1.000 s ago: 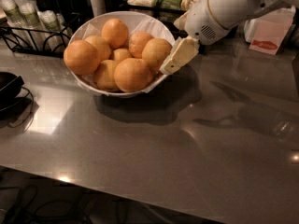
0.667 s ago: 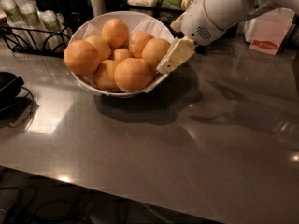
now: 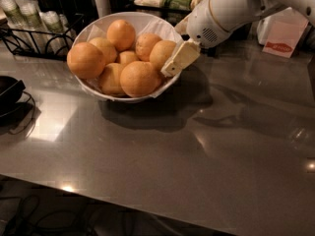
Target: Pick orange from white bowl
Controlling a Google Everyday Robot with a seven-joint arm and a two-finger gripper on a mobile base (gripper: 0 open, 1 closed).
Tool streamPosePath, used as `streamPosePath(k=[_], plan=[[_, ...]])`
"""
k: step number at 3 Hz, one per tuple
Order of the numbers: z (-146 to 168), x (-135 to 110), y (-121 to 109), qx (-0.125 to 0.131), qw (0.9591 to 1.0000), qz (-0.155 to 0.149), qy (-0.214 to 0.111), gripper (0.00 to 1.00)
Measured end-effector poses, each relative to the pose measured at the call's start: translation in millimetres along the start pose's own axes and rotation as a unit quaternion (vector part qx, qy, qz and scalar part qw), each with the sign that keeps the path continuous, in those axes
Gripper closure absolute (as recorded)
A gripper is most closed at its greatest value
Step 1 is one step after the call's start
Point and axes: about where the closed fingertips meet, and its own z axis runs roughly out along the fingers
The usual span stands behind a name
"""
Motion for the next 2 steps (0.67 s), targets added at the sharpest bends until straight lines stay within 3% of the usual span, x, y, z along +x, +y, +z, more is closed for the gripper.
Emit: streamPosePath(k=[2], plan=[[11.7, 0.5, -2.7, -0.011, 0.9999, -0.007, 0.001, 0.27]])
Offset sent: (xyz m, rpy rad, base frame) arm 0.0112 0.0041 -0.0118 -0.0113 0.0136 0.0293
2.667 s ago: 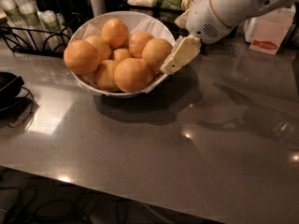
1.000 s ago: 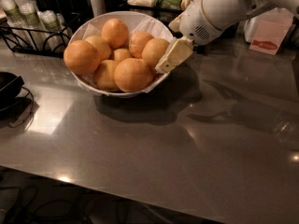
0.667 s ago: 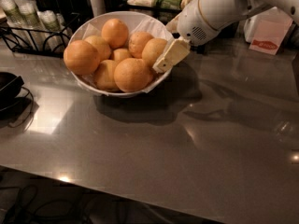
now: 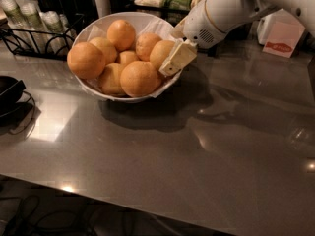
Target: Pick orange from white bowl
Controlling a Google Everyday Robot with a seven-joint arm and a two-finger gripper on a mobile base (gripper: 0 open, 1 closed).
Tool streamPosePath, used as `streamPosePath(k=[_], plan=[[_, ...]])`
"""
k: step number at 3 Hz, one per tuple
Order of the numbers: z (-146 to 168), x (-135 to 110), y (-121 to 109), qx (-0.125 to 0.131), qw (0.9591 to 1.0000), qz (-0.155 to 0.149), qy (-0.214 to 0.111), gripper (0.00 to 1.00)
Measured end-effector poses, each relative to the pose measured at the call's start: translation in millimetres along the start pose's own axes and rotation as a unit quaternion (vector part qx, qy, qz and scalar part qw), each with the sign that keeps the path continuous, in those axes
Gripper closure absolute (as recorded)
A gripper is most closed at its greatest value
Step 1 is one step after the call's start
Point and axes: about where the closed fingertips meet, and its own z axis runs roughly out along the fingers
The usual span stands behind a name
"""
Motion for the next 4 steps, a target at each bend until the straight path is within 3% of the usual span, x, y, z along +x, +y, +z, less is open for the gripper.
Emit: streamPosePath(k=[4], plan=[[28, 26, -8, -0.024, 0.9992, 0.022, 0.024, 0.31]])
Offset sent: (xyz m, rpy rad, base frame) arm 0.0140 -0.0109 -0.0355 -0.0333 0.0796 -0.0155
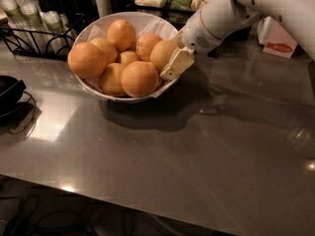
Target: Pick orange from white bowl
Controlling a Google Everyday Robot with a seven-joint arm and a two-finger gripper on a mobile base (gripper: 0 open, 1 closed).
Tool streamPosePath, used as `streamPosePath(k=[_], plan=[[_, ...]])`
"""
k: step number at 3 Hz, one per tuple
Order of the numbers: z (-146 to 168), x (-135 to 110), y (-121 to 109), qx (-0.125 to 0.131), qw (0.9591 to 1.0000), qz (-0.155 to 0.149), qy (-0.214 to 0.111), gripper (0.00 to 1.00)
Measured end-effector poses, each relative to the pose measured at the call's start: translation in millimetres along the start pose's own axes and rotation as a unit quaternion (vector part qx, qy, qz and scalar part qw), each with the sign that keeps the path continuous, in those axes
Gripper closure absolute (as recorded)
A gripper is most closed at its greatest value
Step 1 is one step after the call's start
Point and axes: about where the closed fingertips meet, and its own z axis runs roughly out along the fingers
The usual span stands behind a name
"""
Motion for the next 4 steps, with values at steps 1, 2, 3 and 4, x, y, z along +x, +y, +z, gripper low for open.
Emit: streamPosePath(k=[1, 2, 3, 4], plan=[[0.0, 0.0, 0.0, 0.000, 1.0000, 0.000, 0.000, 0.50], [0.1, 0.0, 0.0, 0.000, 1.0000, 0.000, 0.000, 0.74], [0.1, -0.1, 0.1, 0.000, 1.0000, 0.000, 0.000, 0.97], [0.4, -0.3, 0.3, -0.001, 1.0000, 0.000, -0.001, 1.00]])
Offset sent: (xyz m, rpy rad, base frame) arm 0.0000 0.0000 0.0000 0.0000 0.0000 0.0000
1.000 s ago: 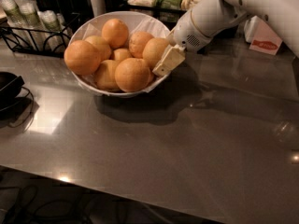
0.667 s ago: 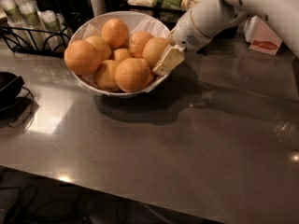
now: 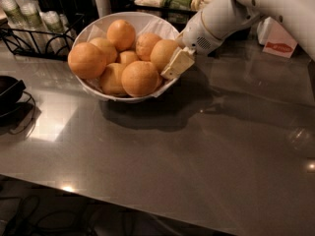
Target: Pick orange from white bowl
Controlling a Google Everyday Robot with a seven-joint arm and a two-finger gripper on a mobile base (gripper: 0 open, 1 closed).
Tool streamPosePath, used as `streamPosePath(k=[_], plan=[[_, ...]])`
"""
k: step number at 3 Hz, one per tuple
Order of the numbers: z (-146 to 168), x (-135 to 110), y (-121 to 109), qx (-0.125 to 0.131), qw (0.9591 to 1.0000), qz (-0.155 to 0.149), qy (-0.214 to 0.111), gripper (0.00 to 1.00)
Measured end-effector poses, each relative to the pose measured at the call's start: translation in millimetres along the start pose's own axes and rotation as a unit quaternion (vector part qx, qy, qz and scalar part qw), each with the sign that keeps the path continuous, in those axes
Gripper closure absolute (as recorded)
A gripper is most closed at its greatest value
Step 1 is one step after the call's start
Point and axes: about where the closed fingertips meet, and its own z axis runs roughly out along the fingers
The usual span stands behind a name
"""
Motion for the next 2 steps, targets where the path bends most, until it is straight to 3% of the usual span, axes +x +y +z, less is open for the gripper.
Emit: streamPosePath(k=[2], plan=[[-37, -30, 17, 0.020, 0.9979, -0.026, -0.055, 1.00]])
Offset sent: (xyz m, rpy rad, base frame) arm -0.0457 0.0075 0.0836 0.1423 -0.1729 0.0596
